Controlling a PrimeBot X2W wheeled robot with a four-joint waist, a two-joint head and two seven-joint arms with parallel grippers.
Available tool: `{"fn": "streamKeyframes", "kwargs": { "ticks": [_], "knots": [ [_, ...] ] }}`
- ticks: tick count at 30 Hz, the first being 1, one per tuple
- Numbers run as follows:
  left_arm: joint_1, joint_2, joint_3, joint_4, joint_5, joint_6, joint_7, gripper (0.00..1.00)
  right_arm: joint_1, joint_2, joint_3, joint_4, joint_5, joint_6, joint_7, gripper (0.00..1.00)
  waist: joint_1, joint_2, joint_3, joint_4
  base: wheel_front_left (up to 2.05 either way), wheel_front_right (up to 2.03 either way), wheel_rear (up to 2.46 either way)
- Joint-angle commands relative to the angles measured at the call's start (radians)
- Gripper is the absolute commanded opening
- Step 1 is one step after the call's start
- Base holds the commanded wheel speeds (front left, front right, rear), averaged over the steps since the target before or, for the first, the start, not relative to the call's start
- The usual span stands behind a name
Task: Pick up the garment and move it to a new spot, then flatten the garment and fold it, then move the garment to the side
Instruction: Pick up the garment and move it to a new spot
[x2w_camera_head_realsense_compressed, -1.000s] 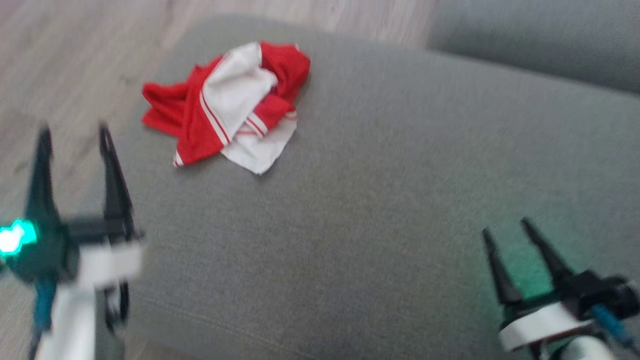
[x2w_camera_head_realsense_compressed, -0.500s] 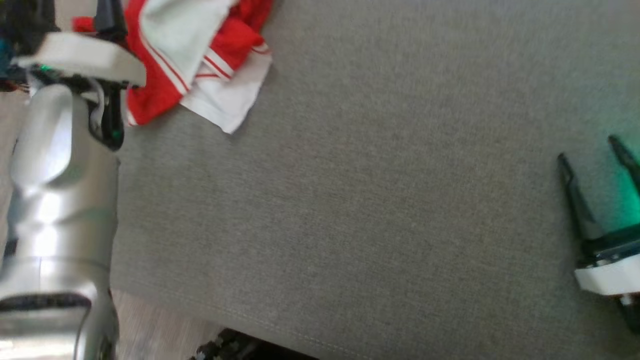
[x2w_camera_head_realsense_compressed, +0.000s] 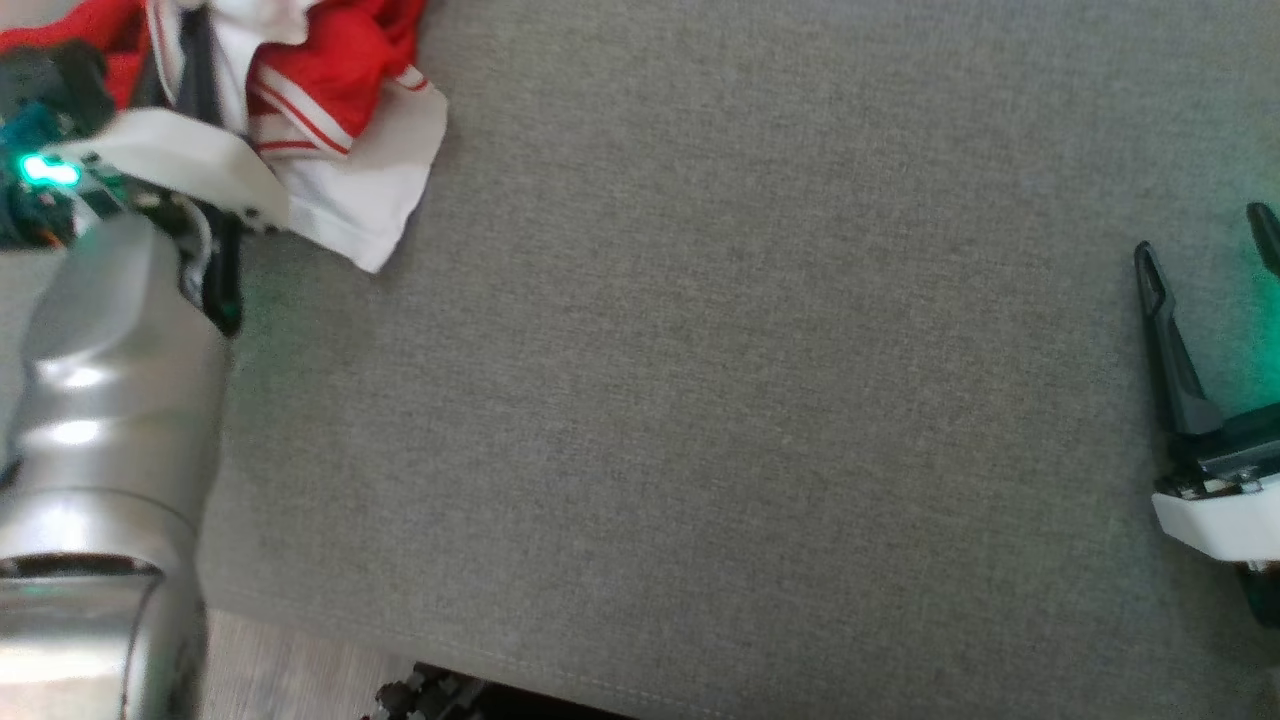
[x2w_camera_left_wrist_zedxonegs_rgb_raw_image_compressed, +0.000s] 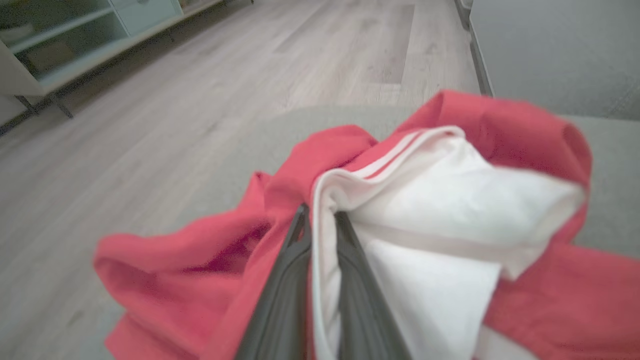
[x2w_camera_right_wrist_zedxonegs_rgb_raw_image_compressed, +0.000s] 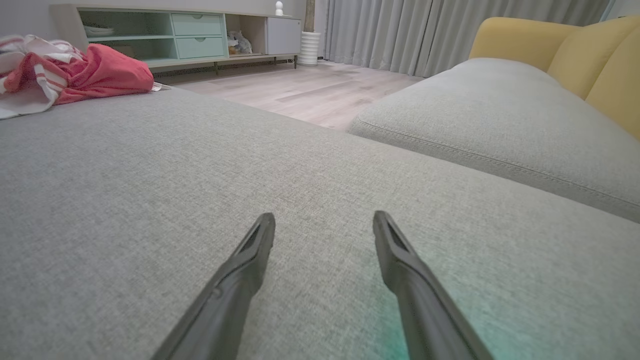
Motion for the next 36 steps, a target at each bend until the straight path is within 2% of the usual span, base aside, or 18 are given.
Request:
{"fn": "streamKeyframes", "kwargs": {
  "ticks": [1,5,9,14,19,24,30,33,36],
  "knots": [
    [-0.048,0.085,0.009,-0.045,0.015,0.002,-0.026,0.00,0.028,-0.002,0.019,0.075,-0.004,-0.001,0.013,1.00,-0.0001,0.0000,-0.035,-0.001,0.00,0.00,0.00],
    [-0.102,0.111,-0.025,-0.141,0.041,0.002,-0.043,0.00,-0.006,0.044,0.062,0.107,0.008,-0.001,0.013,1.00,-0.0001,0.0000,-0.130,-0.026,0.00,0.00,0.00],
    [-0.135,0.123,-0.058,-0.262,-0.010,0.002,-0.043,0.00,-0.035,0.113,0.113,0.147,0.043,-0.001,0.013,1.00,-0.0001,0.0000,-0.242,-0.083,0.00,0.00,0.00],
    [-0.182,0.158,-0.160,-0.384,-0.086,0.002,-0.026,0.00,-0.049,0.199,0.144,0.178,0.081,-0.001,0.013,1.00,-0.0001,0.0000,-0.362,-0.187,0.00,0.00,0.00],
    [-0.210,0.185,-0.263,-0.537,-0.191,0.002,0.063,0.00,-0.033,0.279,0.120,0.181,0.157,-0.001,0.013,1.00,-0.0001,0.0000,-0.443,-0.307,0.00,0.00,0.00],
    [-0.201,0.199,-0.323,-0.669,-0.262,0.002,0.131,0.00,-0.009,0.306,0.108,0.162,0.176,-0.001,0.013,1.00,-0.0001,0.0000,-0.481,-0.409,0.00,0.00,0.00],
    [-0.089,0.174,-0.397,-0.765,-0.331,0.002,0.197,0.00,0.011,0.320,0.112,0.152,0.176,-0.001,0.013,1.00,-0.0001,0.0000,-0.488,-0.495,0.00,0.00,0.00],
    [0.017,0.162,-0.445,-0.773,-0.336,0.002,0.198,0.00,0.012,0.325,0.113,0.149,0.177,-0.001,0.013,1.00,-0.0001,0.0000,-0.474,-0.528,0.00,0.00,0.00],
    [0.142,0.150,-0.499,-0.746,-0.301,0.018,0.143,0.00,0.011,0.329,0.132,0.149,0.172,-0.001,0.013,1.00,-0.0001,0.0000,-0.448,-0.560,0.00,0.00,0.00]
  ]
}}
